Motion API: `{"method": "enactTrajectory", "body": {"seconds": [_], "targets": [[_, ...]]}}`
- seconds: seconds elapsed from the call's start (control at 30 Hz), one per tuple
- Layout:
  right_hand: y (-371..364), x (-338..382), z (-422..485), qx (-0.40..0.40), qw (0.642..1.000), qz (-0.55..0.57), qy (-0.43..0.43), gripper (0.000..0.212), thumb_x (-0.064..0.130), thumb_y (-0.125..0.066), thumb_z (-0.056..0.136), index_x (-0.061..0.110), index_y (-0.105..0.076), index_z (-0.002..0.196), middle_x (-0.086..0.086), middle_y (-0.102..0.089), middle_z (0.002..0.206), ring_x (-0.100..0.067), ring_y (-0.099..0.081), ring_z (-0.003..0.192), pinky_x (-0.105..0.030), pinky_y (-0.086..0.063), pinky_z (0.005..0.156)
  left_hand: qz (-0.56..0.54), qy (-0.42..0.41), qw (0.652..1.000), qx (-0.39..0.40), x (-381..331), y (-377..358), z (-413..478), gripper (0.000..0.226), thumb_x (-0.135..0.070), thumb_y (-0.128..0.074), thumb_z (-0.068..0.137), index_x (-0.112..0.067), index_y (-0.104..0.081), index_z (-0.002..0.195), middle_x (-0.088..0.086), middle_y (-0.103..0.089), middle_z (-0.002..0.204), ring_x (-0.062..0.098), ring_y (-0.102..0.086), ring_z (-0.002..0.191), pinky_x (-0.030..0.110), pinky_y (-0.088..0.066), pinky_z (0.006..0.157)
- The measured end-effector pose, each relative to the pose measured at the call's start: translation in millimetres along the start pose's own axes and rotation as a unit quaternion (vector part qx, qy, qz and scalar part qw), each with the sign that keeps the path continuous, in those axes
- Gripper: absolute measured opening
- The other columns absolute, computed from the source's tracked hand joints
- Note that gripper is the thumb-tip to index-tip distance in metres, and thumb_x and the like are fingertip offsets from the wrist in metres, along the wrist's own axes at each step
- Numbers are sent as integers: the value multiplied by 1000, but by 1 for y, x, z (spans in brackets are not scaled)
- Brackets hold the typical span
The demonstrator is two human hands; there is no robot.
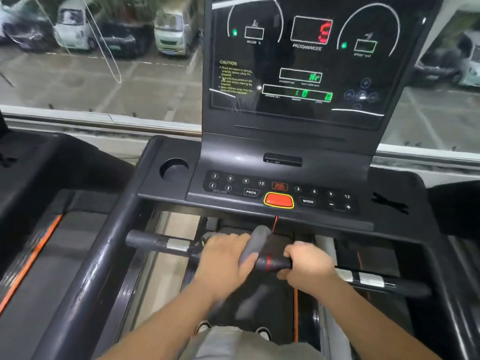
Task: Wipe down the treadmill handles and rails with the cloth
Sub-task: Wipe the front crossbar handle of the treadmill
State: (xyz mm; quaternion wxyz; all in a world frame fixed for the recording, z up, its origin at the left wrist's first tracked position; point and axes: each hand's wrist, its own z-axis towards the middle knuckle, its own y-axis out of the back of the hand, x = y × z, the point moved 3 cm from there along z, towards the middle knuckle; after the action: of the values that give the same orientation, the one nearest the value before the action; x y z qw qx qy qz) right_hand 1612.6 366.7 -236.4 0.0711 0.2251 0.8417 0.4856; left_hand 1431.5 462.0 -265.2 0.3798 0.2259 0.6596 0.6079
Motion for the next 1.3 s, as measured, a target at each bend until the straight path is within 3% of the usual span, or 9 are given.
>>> {"method": "enactTrajectory", "body": {"seconds": [0.07,0.17,0.3,0.47,0.63,0.8,0.97,1.13,1.3], "targets": [[1,-5,3,-4,1000,4,9,43,55,-68,85,29,-62,119,6,-59,119,-19,-57,117,-33,-50,95,7,15,1000,20,34,5,-5,30,-56,-40,98,-30,-56,95,-4,-65,87,27,-61,86,44,-45,85],[1,-10,4,0,999,15,28,43,55,-69,84,28,-63,118,7,-62,119,-19,-59,114,-34,-51,94,62,194,979,-15,79,11,-6,42,-56,-35,92,-24,-60,81,4,-70,76,35,-66,82,45,-43,91],[0,-13,5,-15,999,36,38,42,52,-73,77,29,-67,111,8,-65,115,-18,-62,111,-31,-52,90,69,318,940,-104,35,-3,-7,40,-44,-46,92,-10,-62,78,14,-64,75,38,-60,79,53,-46,94],[3,-13,3,-18,998,33,42,40,52,-72,77,29,-68,110,8,-66,116,-19,-63,110,-33,-53,91,18,217,963,-157,-70,-38,-3,30,-40,-52,98,-12,-61,101,9,-60,97,34,-55,97,56,-42,105],[2,-14,2,-20,999,24,39,43,54,-72,81,30,-68,116,7,-66,118,-21,-62,113,-33,-52,92,72,47,988,-125,-10,-24,-22,37,-48,-42,100,-18,-60,114,-1,-64,106,26,-59,103,55,-36,111],[2,-12,1,-21,999,35,34,41,50,-73,80,29,-68,115,6,-66,118,-20,-61,112,-32,-52,91,57,331,932,-136,34,-8,-21,45,-50,-33,99,-15,-59,91,9,-64,88,37,-62,91,64,-36,107],[1,-12,2,-26,999,26,26,31,49,-71,78,29,-68,101,6,-66,108,-21,-63,104,-31,-50,81,21,221,964,-144,-75,-43,-9,38,-47,-39,98,-16,-60,108,4,-62,107,29,-58,106,63,-32,114],[-2,-14,4,-22,999,25,24,29,52,-70,76,29,-65,93,7,-68,102,-22,-64,100,-30,-50,77,41,32,993,-107,-31,-36,-26,39,-48,-47,99,-20,-59,122,-4,-63,122,21,-59,118,61,-34,115],[-2,-13,3,-18,999,37,29,47,53,-73,78,31,-66,120,7,-65,122,-21,-61,116,-34,-52,93,34,252,953,-166,-3,-19,-19,34,-44,-38,100,-17,-57,95,6,-61,89,35,-61,91,55,-34,104]]}}
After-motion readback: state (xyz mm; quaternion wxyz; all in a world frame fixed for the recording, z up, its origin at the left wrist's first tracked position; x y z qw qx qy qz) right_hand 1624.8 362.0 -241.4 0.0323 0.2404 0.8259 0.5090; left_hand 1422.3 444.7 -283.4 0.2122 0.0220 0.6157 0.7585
